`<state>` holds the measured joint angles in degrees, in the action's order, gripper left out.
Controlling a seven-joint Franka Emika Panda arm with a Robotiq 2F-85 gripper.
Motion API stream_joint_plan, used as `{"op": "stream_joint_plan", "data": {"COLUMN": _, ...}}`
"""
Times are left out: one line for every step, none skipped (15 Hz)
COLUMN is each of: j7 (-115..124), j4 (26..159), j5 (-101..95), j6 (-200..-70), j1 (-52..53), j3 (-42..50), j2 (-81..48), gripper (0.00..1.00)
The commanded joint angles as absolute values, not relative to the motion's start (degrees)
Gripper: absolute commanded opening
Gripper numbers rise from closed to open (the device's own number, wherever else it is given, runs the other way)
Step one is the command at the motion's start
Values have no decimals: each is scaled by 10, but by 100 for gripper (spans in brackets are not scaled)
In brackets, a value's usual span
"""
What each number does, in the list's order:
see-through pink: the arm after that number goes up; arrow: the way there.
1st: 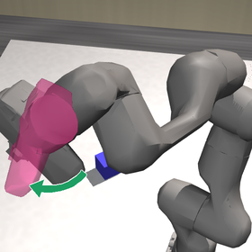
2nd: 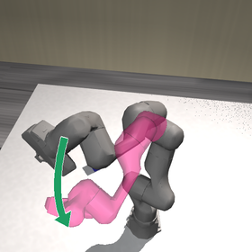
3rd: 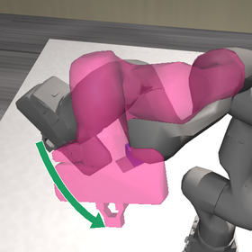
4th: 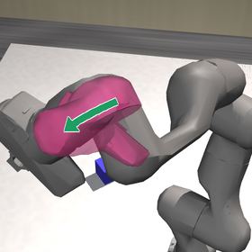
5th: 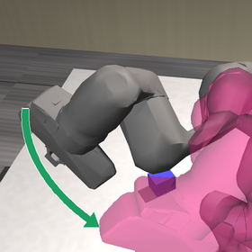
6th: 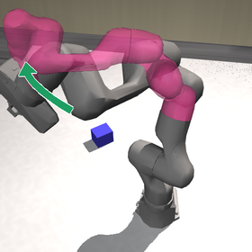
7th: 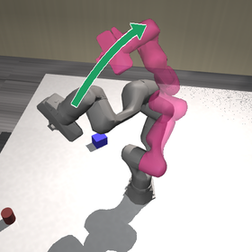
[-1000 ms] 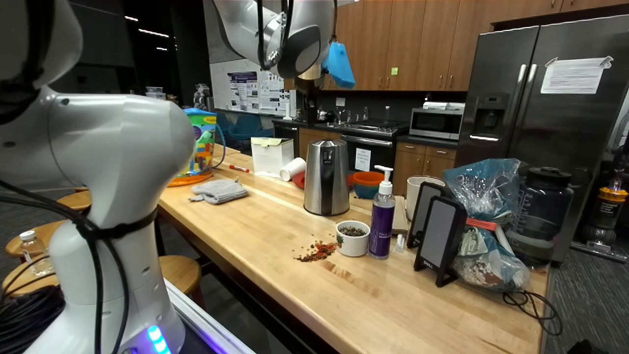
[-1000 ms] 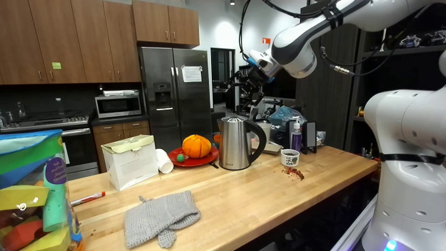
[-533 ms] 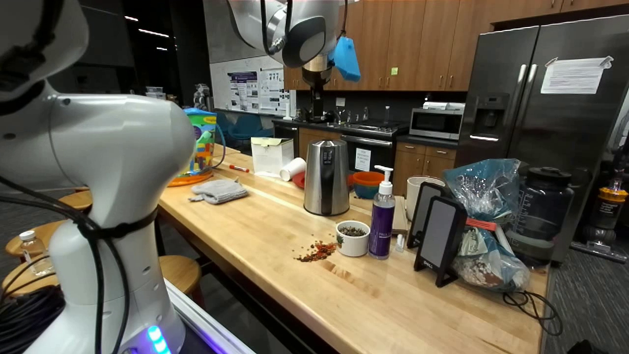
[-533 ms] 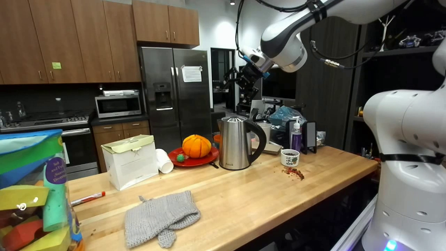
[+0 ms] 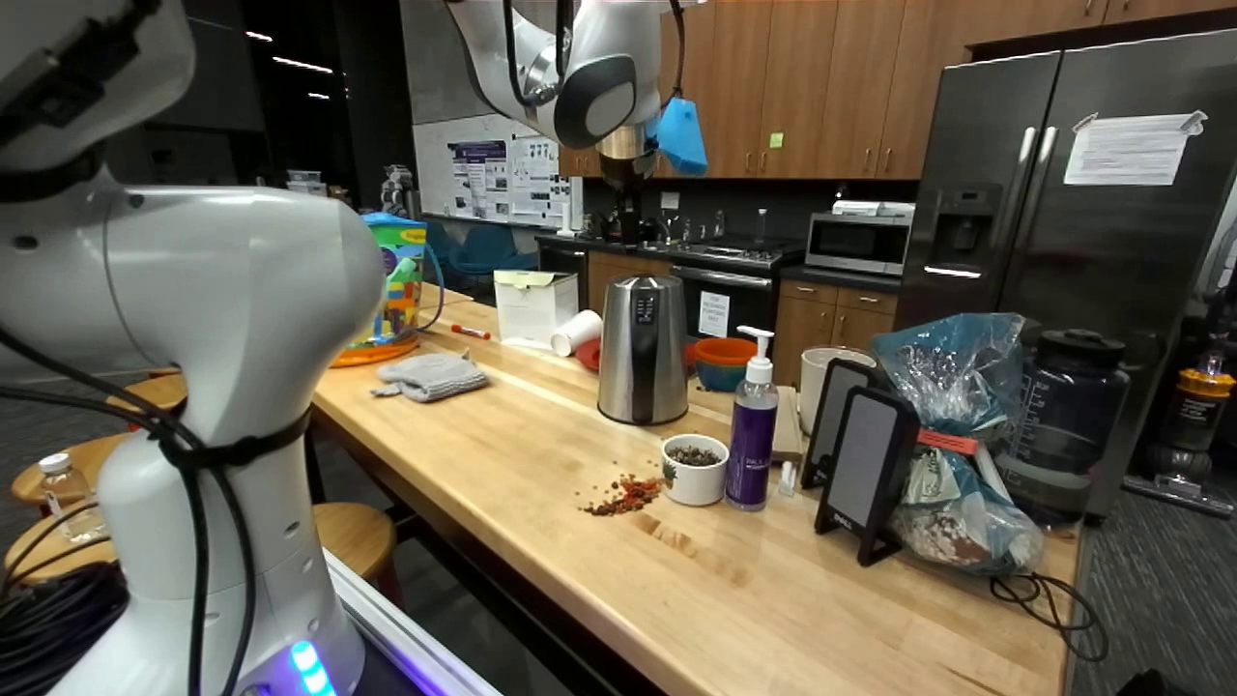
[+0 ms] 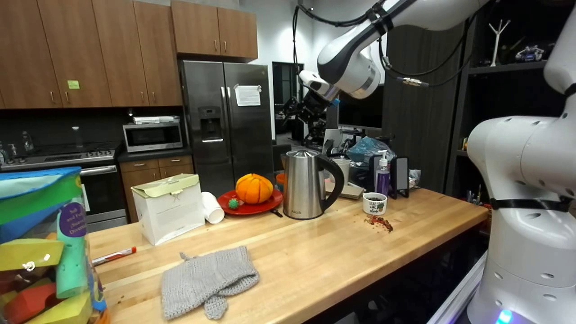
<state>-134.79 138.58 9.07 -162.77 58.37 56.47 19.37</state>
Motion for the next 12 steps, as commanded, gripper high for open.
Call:
{"op": "stream_joint_plan", "data": {"j7": -1363, "j4": 1366, "j5": 109, "j6": -1623, "j1": 616, "j3": 605, "j2": 160, "gripper": 100}}
{"op": "stream_joint_plan", "data": {"j7": -1362, "j4": 1366, "j5": 110, "j6": -1621, "j1": 623, "j3": 614, "j2": 156, "gripper": 100}}
{"op": "stream_joint_plan", "data": {"j7": -1363, "j4": 1366, "j5": 111, "j6": -1620, "j1": 630, "j3": 624, "j2": 153, "gripper": 100}}
{"op": "stream_joint_plan", "data": {"j7": -1363, "j4": 1365, "j5": 111, "j6": -1617, "j1": 636, "j3": 633, "j2": 151, "gripper": 100}}
{"op": "stream_joint_plan", "data": {"j7": -1364, "j4": 1365, "j5": 112, "j6": -1616, "j1": 643, "j3": 642, "j2": 150, "gripper": 100}}
{"op": "stream_joint_plan", "data": {"j7": -1364, "j4": 1365, "j5": 111, "j6": -1614, "j1": 650, "j3": 651, "j2": 151, "gripper": 100}}
{"op": "stream_joint_plan", "data": {"j7": -1364, "j4": 1364, "j5": 111, "j6": -1613, "j1": 656, "j3": 658, "j2": 151, "gripper": 100}}
{"op": "stream_joint_plan", "data": {"j7": -1364, "j4": 1363, "j5": 110, "j6": -1613, "j1": 663, "j3": 666, "j2": 152, "gripper": 100}}
{"op": "stream_joint_plan", "data": {"j7": -1364, "j4": 1362, "j5": 109, "j6": -1611, "j1": 669, "j3": 673, "j2": 153, "gripper": 100}}
{"op": "stream_joint_plan", "data": {"j7": -1364, "j4": 1359, "j5": 108, "j6": -1610, "j1": 676, "j3": 679, "j2": 154, "gripper": 100}}
{"op": "stream_joint_plan", "data": {"j7": -1364, "j4": 1357, "j5": 108, "j6": -1608, "j1": 682, "j3": 685, "j2": 154, "gripper": 100}}
{"op": "stream_joint_plan", "data": {"j7": -1363, "j4": 1355, "j5": 108, "j6": -1607, "j1": 688, "j3": 690, "j2": 155, "gripper": 100}}
